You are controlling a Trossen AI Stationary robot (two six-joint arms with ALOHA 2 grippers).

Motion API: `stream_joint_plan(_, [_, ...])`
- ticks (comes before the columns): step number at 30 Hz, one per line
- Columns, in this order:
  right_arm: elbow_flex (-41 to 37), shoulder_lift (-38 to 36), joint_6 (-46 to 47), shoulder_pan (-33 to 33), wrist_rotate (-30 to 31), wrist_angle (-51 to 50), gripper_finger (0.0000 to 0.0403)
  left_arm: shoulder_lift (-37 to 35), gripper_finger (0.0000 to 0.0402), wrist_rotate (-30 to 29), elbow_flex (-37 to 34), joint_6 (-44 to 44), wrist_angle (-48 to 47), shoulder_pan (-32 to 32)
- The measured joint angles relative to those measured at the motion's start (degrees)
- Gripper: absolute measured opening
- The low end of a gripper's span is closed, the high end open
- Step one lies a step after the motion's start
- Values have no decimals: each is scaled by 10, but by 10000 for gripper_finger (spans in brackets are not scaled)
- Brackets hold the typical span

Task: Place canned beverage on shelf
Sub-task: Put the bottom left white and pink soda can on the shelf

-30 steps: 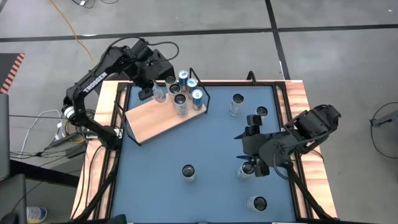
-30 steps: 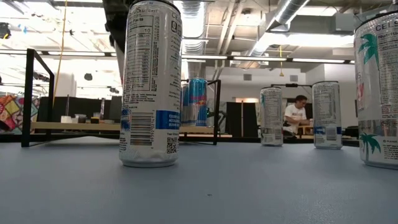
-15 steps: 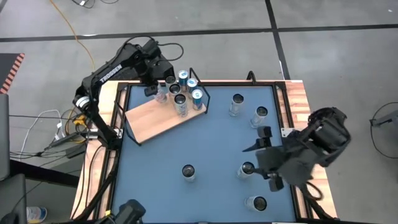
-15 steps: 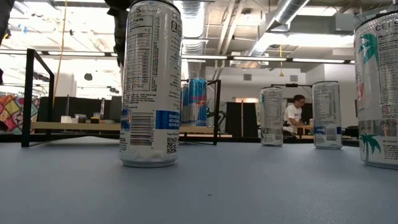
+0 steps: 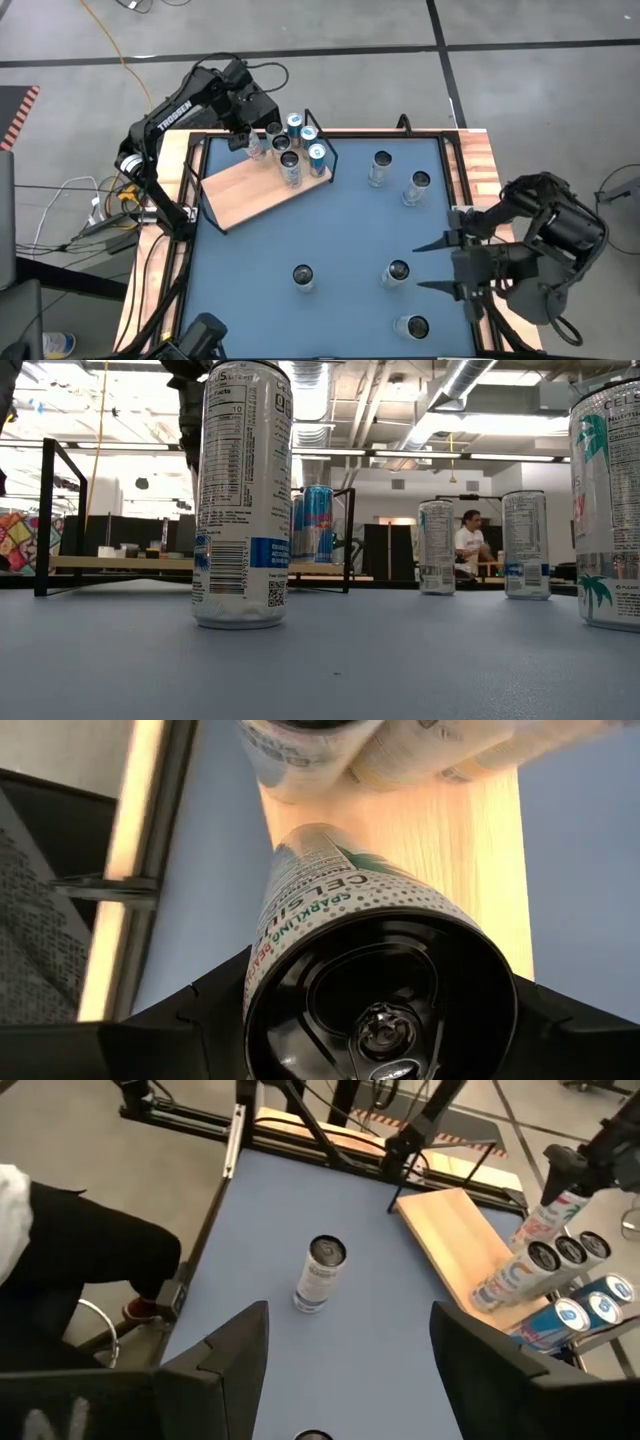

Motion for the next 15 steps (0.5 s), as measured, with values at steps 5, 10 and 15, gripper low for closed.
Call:
stream_joint_plan(5, [0,0,0,9,19,0,256,0,256,-5,-58,23,11,-7])
stream_joint_plan(10, [0,0,-3,11,30,0,256,-2,257,-6,-77,28,40,-6])
stream_joint_plan(15, [0,0,-4,6,30,0,256,-2,257,-61,-75,34,43,-19])
